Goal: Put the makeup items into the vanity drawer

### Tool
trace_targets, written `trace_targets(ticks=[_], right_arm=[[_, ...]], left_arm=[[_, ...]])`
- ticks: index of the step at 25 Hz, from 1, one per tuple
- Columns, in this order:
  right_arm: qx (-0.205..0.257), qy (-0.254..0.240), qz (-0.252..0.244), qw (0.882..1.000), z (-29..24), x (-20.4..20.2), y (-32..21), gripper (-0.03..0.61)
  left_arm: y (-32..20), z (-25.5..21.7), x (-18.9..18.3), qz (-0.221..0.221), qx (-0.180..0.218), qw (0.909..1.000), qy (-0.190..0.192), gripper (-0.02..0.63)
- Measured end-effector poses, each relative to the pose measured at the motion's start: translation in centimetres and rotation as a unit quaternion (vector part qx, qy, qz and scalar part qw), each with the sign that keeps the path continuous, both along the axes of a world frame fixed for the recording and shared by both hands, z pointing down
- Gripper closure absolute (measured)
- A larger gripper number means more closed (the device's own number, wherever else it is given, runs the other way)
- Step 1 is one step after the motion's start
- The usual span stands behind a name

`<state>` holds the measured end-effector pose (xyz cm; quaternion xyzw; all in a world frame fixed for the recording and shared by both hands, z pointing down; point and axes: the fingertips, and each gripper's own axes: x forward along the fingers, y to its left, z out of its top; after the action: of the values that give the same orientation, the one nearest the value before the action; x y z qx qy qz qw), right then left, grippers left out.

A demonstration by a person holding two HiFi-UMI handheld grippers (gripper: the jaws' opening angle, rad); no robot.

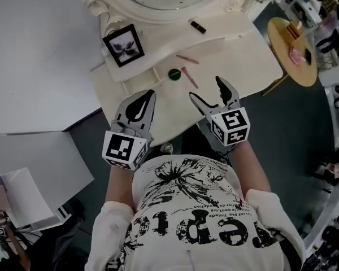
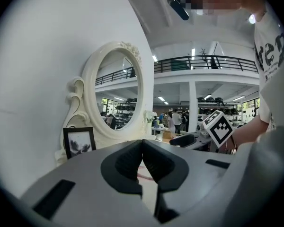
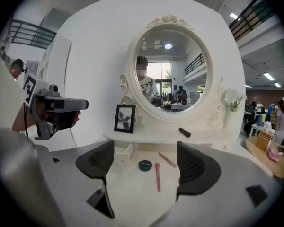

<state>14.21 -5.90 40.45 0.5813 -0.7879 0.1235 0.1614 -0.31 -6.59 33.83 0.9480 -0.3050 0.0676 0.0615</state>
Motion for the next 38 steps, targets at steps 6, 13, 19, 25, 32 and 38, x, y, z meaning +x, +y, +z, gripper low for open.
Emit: trace_targets(ticks=[6, 13, 19, 25, 32, 38], right_arm=[[-0.095, 0.017, -0.097, 0.991, 6.2, 1.6, -5.6, 0.181], [-0.211, 0.048, -0.191, 0.957, 14.1, 2.9, -8.7, 0.204], [-0.271, 0.073, -0.233, 0.931, 18.7, 2.8, -9.7, 0.241], [-0.311, 0.079, -0.216, 0.922, 20.6, 2.2, -9.8, 0.333], [-0.324, 0.101, -0.165, 0.926, 21.1, 3.5, -10.6, 0.517], [-0.298, 0.083, -0.157, 0.938, 17.9, 2.7, -11.0, 0.517]], left_arm=[[-4.1, 2.1, 1.4, -0.082, -0.02, 0.9964, 0.007, 0.6], [-6.6, 5.7, 3.4, -0.177, -0.046, 0.9832, 0.0, 0.6], [-7.4, 9.2, 4.2, -0.224, -0.075, 0.9717, -0.005, 0.6], [-7.5, 10.2, 3.4, -0.252, -0.088, 0.9636, -0.012, 0.6], [-7.0, 9.7, 1.9, -0.26, -0.086, 0.9618, -0.01, 0.6], [-6.7, 8.2, 0.7, -0.251, -0.07, 0.9655, -0.006, 0.6]])
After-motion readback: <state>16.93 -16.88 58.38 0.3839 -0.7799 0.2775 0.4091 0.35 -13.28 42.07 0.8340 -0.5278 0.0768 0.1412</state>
